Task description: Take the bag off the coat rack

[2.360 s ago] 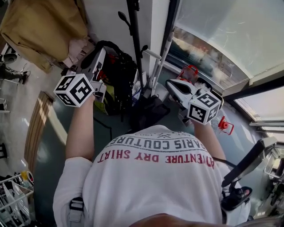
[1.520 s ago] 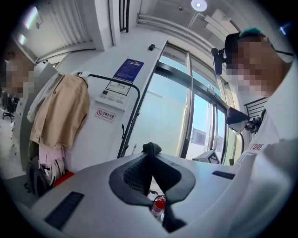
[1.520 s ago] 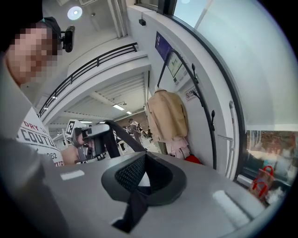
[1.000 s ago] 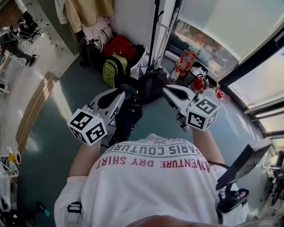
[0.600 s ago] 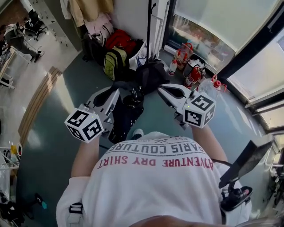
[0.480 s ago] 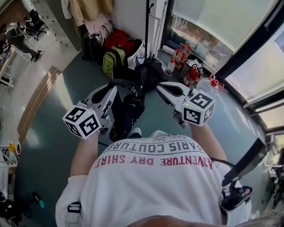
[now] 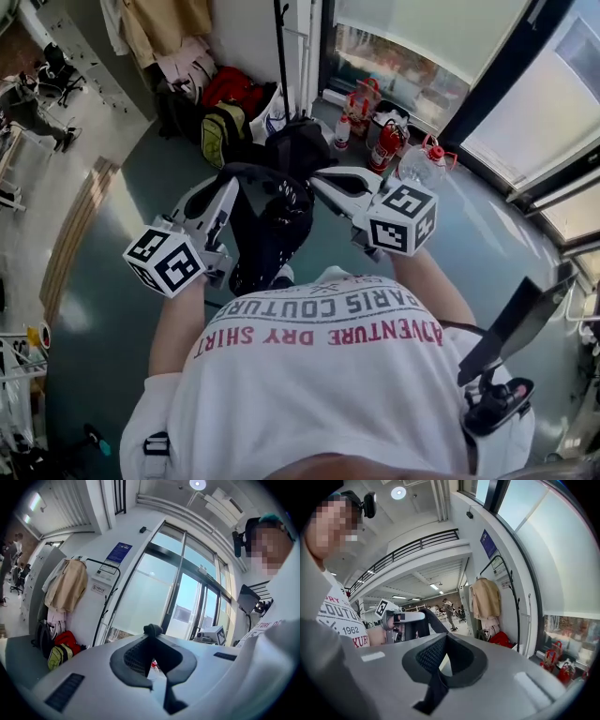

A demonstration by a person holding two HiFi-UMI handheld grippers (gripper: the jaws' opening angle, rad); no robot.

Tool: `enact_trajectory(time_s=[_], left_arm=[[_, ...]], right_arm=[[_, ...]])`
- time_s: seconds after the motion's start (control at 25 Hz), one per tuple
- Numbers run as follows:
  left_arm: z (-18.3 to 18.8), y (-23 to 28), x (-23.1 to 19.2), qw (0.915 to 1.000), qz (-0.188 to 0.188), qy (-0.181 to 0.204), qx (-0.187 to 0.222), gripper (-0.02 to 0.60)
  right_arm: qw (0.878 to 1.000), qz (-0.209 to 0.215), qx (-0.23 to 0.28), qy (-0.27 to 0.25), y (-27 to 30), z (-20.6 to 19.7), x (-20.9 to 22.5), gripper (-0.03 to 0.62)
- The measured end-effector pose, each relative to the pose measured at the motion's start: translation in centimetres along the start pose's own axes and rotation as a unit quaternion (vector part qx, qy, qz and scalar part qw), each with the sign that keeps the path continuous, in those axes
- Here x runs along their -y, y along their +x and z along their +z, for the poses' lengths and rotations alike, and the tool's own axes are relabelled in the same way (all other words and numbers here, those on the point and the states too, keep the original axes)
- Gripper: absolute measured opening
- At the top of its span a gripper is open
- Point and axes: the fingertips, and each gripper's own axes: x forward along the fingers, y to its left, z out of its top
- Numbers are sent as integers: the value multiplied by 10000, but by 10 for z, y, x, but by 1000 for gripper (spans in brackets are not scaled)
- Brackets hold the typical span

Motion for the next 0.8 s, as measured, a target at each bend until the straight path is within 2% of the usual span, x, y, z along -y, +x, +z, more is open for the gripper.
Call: enact_trajectory(time_s=[0.28, 0.8], left_arm=[[-6, 10, 11, 9999, -85, 118, -87, 9], [-7, 7, 5, 9998, -148, 129, -50, 11]], right_arm=[[9999, -90, 21, 39, -9, -6, 2, -3], [9999, -65, 64, 63, 1, -8, -1, -3]])
